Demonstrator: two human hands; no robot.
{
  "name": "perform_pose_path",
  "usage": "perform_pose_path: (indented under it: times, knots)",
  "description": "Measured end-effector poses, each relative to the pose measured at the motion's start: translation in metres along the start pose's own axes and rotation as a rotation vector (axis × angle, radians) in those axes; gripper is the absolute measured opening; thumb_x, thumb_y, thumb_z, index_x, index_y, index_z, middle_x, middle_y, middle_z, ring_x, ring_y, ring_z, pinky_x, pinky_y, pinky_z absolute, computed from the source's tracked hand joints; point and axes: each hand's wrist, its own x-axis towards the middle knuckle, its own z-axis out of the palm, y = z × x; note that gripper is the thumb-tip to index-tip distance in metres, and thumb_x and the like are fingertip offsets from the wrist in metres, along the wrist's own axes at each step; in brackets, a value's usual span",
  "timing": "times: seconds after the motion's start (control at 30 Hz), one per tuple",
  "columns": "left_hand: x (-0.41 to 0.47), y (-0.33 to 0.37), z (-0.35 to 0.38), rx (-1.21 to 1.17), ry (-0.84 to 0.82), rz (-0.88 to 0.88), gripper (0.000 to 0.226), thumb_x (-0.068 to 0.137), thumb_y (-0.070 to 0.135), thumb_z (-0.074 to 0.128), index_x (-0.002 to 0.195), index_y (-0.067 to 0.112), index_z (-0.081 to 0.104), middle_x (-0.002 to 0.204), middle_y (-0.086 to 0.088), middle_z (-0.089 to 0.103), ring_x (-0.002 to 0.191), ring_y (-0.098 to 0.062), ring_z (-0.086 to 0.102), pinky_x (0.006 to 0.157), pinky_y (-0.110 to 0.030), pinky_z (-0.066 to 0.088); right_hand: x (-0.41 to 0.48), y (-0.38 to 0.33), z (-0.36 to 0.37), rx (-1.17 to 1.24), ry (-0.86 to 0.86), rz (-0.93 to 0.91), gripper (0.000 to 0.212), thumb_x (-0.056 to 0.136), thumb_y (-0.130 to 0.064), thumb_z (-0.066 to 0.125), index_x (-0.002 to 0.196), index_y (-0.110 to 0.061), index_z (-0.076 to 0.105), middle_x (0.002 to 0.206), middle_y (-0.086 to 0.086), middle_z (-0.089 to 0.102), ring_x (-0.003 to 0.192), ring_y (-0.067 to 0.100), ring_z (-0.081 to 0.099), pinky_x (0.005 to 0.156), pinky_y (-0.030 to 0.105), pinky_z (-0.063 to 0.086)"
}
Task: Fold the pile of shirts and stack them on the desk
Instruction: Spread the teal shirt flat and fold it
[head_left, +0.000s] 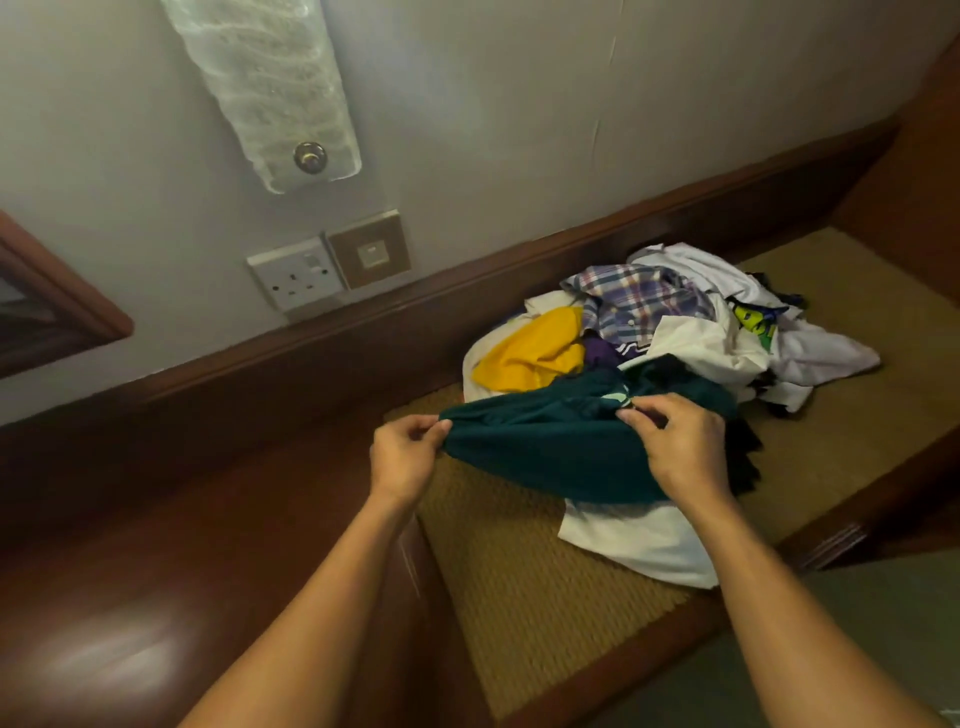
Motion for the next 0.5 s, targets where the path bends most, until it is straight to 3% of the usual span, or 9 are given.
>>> perform_pose_path:
  times: [0.2, 0.27, 0.37, 0.5]
  knots:
    - [-0.035, -0.018, -0.063, 0.149, 0.134, 0.017, 0.008, 0.091, 0.028, 0.075, 0.094, 0.021, 0.078, 0.087, 0.011, 0.074, 0.087, -0.003, 0.067, 0.076, -0.024, 0.052, -0.055, -0.030, 0.014, 0.007, -0.065, -0.068, 0.010, 0.084, -0.014, 0.081, 0.093, -0.010, 0.081, 0.084, 0.002, 0.071, 0.078, 0.019, 0.065, 0.071, 0.028, 0.046]
    - [-0.046, -0.030, -0.081, 0.178, 0.178, -0.003, 0.007, 0.091, 0.030, 0.075, 0.094, 0.024, 0.077, 0.087, 0.013, 0.072, 0.087, 0.000, 0.064, 0.077, -0.025, 0.049, -0.074, -0.038, 0.017, 0.027, -0.106, -0.092, 0.010, 0.083, -0.014, 0.081, 0.093, -0.011, 0.081, 0.084, -0.001, 0.071, 0.080, 0.017, 0.065, 0.072, 0.028, 0.046]
    - [-0.057, -0.045, -0.102, 0.182, 0.242, -0.035, 0.009, 0.091, 0.030, 0.074, 0.094, 0.021, 0.075, 0.090, 0.012, 0.070, 0.089, -0.007, 0.063, 0.083, -0.032, 0.050, -0.093, -0.046, 0.023, 0.059, -0.180, -0.111, 0.012, 0.082, -0.014, 0.083, 0.094, -0.014, 0.081, 0.086, -0.005, 0.071, 0.083, 0.014, 0.065, 0.075, 0.029, 0.051]
    - [-0.064, -0.056, -0.119, 0.104, 0.283, -0.096, 0.008, 0.093, 0.019, 0.073, 0.096, 0.012, 0.071, 0.094, 0.001, 0.069, 0.087, -0.014, 0.063, 0.076, -0.028, 0.047, -0.097, -0.054, 0.024, 0.094, -0.336, -0.136, 0.015, 0.082, -0.015, 0.083, 0.096, -0.017, 0.081, 0.090, -0.005, 0.069, 0.088, 0.014, 0.064, 0.079, 0.028, 0.051]
